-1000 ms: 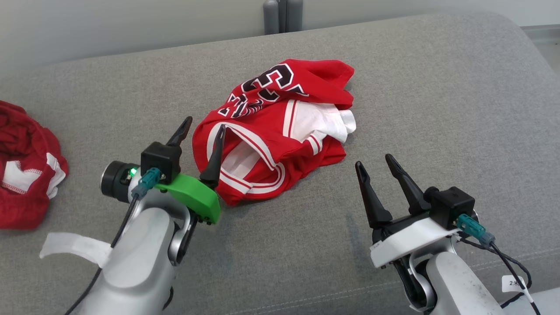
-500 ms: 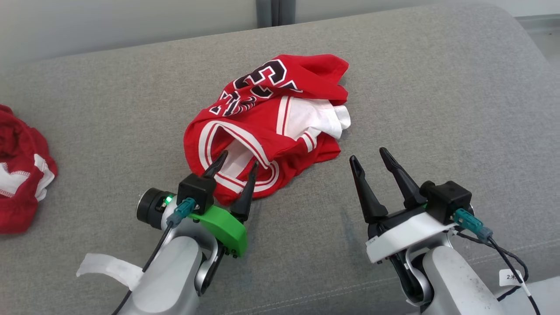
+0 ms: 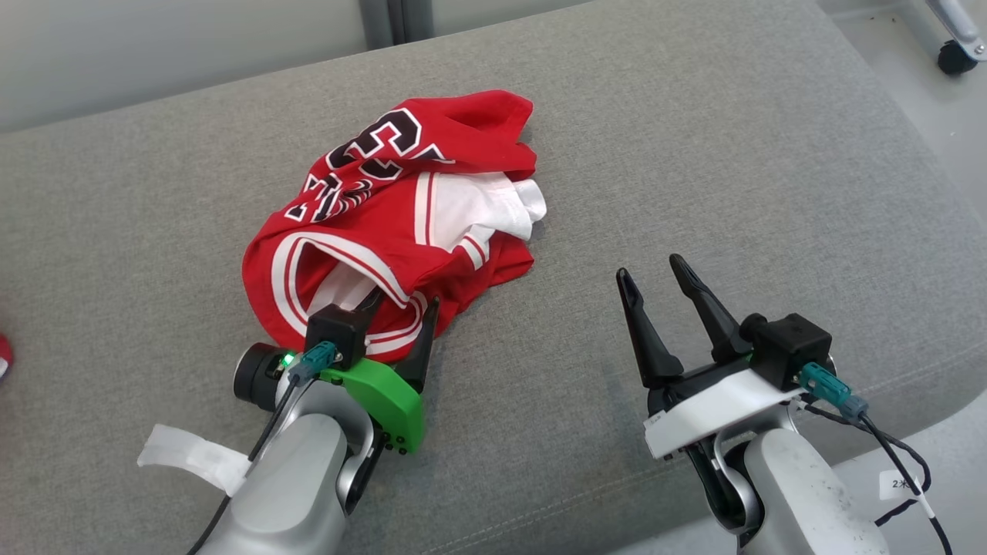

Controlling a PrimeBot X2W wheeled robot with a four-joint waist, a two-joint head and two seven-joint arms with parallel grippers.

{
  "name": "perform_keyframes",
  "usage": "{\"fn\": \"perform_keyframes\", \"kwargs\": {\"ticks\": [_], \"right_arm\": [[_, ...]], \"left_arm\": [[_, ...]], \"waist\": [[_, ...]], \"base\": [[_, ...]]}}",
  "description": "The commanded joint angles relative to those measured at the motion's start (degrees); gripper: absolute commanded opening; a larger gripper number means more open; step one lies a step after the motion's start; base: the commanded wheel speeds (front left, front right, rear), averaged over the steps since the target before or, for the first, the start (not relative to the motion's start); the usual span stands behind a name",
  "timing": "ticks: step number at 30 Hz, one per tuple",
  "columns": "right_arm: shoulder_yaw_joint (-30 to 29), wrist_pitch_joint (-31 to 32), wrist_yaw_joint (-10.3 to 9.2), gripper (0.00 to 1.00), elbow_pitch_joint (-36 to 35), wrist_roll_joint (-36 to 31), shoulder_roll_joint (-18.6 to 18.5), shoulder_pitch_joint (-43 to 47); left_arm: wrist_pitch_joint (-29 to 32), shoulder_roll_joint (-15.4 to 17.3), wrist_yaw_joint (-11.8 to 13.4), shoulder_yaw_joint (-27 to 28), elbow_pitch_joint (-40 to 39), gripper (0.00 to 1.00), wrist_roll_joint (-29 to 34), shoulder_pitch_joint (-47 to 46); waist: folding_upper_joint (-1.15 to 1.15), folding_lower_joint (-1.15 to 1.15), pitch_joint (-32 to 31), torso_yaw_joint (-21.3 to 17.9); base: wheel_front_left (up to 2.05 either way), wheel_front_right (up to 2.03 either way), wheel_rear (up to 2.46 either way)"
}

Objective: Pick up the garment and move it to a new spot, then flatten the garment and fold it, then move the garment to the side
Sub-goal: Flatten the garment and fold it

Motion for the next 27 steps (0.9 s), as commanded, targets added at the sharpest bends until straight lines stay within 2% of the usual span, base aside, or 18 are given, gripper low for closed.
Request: {"fn": "perform_keyframes", "kwargs": {"ticks": [1,3,4,5,6,12,19,24,27], "right_arm": [[-0.1,-0.2,0.0,1.0,0.0,0.0,-0.1,-0.4],[-0.1,-0.2,0.0,1.0,-0.1,-0.1,-0.1,-0.4],[-0.1,-0.2,0.0,1.0,0.0,-0.2,-0.1,-0.3],[-0.2,-0.2,0.0,1.0,0.0,-0.3,-0.1,-0.2],[-0.3,-0.2,0.0,1.0,0.0,-0.3,-0.1,-0.1],[-0.8,-0.2,0.0,1.0,0.2,-0.8,-0.1,1.3],[-0.9,-0.2,0.0,1.0,0.5,-0.9,-0.1,2.3],[-1.3,-0.2,0.0,1.0,0.7,-1.0,-0.1,3.3],[-1.2,-0.2,0.0,1.0,0.7,-0.9,-0.2,3.7]], "left_arm": [[-0.2,0.0,-0.1,0.2,0.3,1.0,-0.7,-0.7],[-0.2,-0.1,-0.3,0.5,1.6,1.0,-0.8,-1.3],[-0.2,-0.3,-0.4,0.7,2.0,0.86,-1.1,-1.6],[-0.2,-0.5,-0.6,0.6,2.4,0.38,-1.0,-1.8],[-0.2,-0.6,-0.7,0.8,2.0,0.0,-1.1,-2.2],[-0.2,-0.9,-0.6,1.3,-0.4,0.0,0.4,-1.3],[-0.2,-0.4,-0.5,1.8,-4.0,0.0,1.5,0.2],[0.3,1.4,-1.0,2.0,-6.8,0.0,1.0,1.0],[1.2,3.6,-0.8,2.2,-9.4,0.0,1.0,1.3]], "waist": [[0.0,0.0,0.1,-1.0],[0.0,0.0,0.0,-1.6],[0.0,0.0,-0.1,-1.8],[0.0,0.0,-0.1,-1.9],[0.0,0.0,-0.2,-1.9],[0.0,0.0,-1.2,0.2],[0.0,0.0,-3.0,5.0],[0.0,0.0,-4.2,9.0],[0.0,0.0,-4.7,11.2]], "base": [[0.0,0.0,0.0],[0.0,0.0,0.0],[0.0,0.0,0.0],[0.0,0.0,0.0],[0.0,0.0,0.0],[0.0,0.0,0.0],[0.0,0.0,0.0],[0.0,0.0,0.0],[0.0,0.0,0.0]]}}
